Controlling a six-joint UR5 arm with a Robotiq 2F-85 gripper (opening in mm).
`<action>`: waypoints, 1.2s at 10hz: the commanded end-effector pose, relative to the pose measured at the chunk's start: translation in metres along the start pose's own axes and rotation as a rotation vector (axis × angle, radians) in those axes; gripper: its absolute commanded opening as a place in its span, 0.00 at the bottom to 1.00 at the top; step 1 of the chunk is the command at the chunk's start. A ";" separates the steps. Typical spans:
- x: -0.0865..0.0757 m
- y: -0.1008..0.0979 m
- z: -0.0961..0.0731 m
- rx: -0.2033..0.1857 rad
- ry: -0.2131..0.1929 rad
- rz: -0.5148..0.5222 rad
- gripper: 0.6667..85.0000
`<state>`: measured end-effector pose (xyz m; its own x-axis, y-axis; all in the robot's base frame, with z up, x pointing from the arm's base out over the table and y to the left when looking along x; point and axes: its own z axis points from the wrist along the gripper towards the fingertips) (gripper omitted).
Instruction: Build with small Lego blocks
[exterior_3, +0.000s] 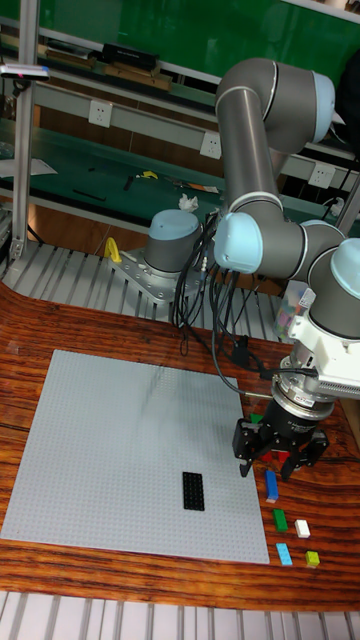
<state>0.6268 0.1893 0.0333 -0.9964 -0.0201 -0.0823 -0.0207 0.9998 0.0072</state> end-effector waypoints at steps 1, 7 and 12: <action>0.000 -0.007 -0.001 0.020 0.005 0.018 0.74; 0.005 0.024 -0.001 -0.003 -0.010 0.084 0.74; 0.007 0.037 0.000 -0.031 -0.015 -0.010 0.70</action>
<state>0.6201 0.2167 0.0321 -0.9952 0.0072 -0.0973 0.0058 0.9999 0.0146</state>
